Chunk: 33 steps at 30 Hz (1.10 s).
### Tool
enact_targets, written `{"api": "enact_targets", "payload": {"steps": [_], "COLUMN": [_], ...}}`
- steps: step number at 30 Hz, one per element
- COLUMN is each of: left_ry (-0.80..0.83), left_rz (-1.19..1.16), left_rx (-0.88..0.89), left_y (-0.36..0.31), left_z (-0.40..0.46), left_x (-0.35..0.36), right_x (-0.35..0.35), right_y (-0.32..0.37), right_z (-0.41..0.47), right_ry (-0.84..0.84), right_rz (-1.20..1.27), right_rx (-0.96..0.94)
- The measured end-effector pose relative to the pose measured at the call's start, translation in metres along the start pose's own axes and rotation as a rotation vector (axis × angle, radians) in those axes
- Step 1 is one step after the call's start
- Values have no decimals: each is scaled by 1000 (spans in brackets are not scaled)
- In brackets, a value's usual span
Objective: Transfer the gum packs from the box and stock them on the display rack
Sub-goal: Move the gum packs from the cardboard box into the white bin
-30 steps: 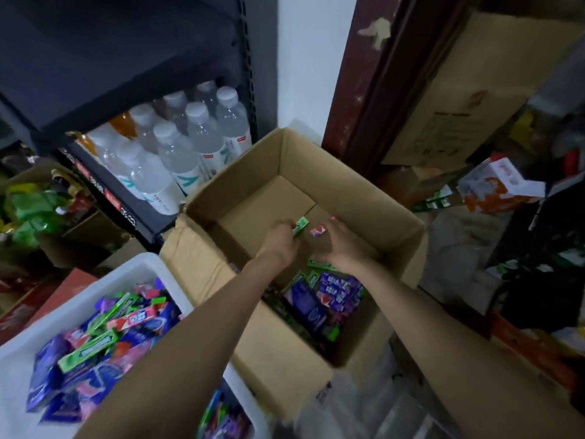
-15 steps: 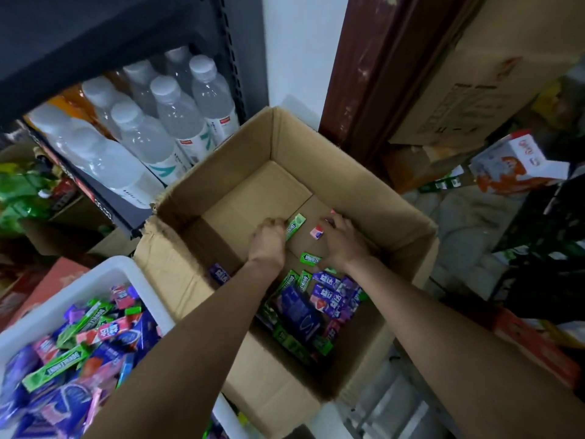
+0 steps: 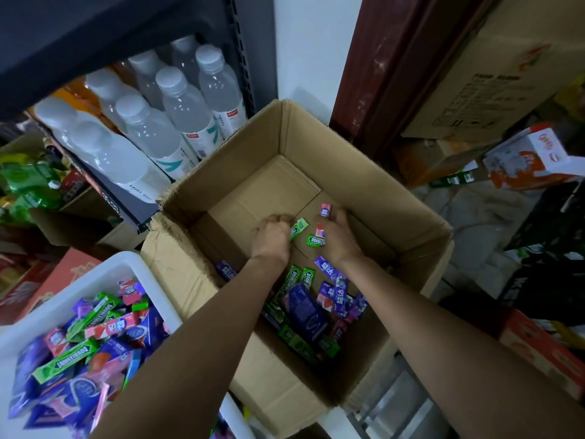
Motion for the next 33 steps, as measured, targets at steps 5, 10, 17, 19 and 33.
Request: {"api": "enact_targets", "payload": {"steps": [5, 10, 17, 19, 33], "left_ry": [38, 184, 207, 174, 18], "left_rz": [-542, -1333, -1590, -1586, -1503], "left_rx": [-129, -434, -537, -551, -539], "left_y": [5, -6, -1, 1, 4], "left_z": [6, -4, 1, 2, 9], "left_x": [3, -9, -13, -11, -9], "right_x": [-4, -8, -9, -9, -10], "right_y": [2, 7, 8, 8, 31], "right_z": [6, 11, 12, 17, 43], "right_ry": [-24, -22, -264, -311, -212], "right_rz": [-190, -171, 3, 2, -97], "right_rx": [-14, -27, 65, 129, 307]}}
Point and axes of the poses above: each hand's wrist, its own z-axis towards the middle knuckle, its own x-axis out of the palm, y = z × x, the point moved 2 cm from there along z, towards the middle knuckle, and after that the axes turned 6 degrees about -z, right-handed, at the moved point
